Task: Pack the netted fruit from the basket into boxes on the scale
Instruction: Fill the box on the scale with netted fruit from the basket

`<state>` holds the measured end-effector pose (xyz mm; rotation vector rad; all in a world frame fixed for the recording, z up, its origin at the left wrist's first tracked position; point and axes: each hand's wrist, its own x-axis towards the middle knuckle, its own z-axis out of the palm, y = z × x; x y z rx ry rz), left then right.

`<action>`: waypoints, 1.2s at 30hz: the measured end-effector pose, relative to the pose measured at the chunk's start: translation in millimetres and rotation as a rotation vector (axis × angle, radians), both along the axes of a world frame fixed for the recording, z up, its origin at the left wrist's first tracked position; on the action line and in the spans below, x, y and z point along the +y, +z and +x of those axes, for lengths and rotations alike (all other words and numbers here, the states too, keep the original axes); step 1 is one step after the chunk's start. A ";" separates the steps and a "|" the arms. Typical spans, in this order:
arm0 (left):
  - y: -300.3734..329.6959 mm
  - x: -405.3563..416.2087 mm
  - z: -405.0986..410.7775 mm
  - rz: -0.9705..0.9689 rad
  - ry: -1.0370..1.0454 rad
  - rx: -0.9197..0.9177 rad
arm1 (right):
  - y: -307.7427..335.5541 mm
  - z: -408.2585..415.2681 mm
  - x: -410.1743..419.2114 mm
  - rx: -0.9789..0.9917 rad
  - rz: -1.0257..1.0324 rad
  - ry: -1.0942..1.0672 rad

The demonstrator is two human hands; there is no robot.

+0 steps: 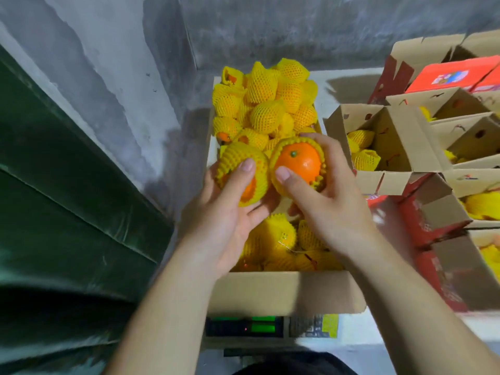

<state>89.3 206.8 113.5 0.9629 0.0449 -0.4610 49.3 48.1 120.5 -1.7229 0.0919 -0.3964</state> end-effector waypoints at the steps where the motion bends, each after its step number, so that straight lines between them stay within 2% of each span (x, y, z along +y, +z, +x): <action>1: -0.9 6.8 -8.5 -0.030 0.032 0.008 | 0.3 -10.4 -0.8 -0.021 -0.085 -0.023; 4: 0.1 30.7 -23.2 -0.005 0.128 0.091 | 0.8 -33.9 -11.8 0.002 -0.439 -0.085; 8: 0.8 55.4 -37.7 0.064 0.133 0.101 | -4.3 -52.2 -23.6 0.290 -0.750 -0.034; 9: 1.6 59.5 -41.2 0.083 0.120 0.087 | -4.1 -55.4 -21.9 0.271 -0.724 -0.085; 11: 3.2 66.3 -47.8 0.107 0.071 0.037 | 2.1 -61.0 -10.5 0.167 -0.506 -0.102; 13: 5.2 70.7 -55.7 0.100 -0.019 -0.024 | 12.5 -65.7 8.8 0.097 -0.341 0.065; 15: 6.3 74.1 -62.9 0.071 -0.128 -0.097 | 17.1 -70.8 29.9 0.041 -0.368 0.273; 17: 6.6 78.2 -68.1 0.086 -0.201 -0.158 | 15.7 -72.7 47.7 0.017 -0.444 0.374; 21: 8.0 85.6 -76.0 0.282 -0.143 -0.192 | 14.4 -78.2 68.4 -0.012 -0.449 0.280; 25: 6.5 92.1 -85.8 0.437 -0.137 -0.268 | 9.2 -85.1 81.5 -0.058 -0.607 0.279; 27: 6.2 96.8 -89.0 0.378 -0.191 -0.234 | 7.7 -86.3 88.6 -0.096 -0.624 0.246; 29: 9.2 103.1 -89.8 0.238 -0.233 -0.176 | 7.4 -86.3 91.2 -0.125 -0.567 0.202; 32: 13.1 113.6 -88.0 0.139 -0.189 -0.156 | 8.2 -83.0 89.5 -0.196 -0.459 0.078; 34: 9.8 118.1 -86.3 0.246 -0.068 -0.168 | 6.5 -76.6 85.2 -0.255 -0.443 -0.060; 36: 2.1 123.3 -84.9 0.475 0.052 -0.231 | 3.7 -67.6 74.5 -0.162 -0.513 -0.129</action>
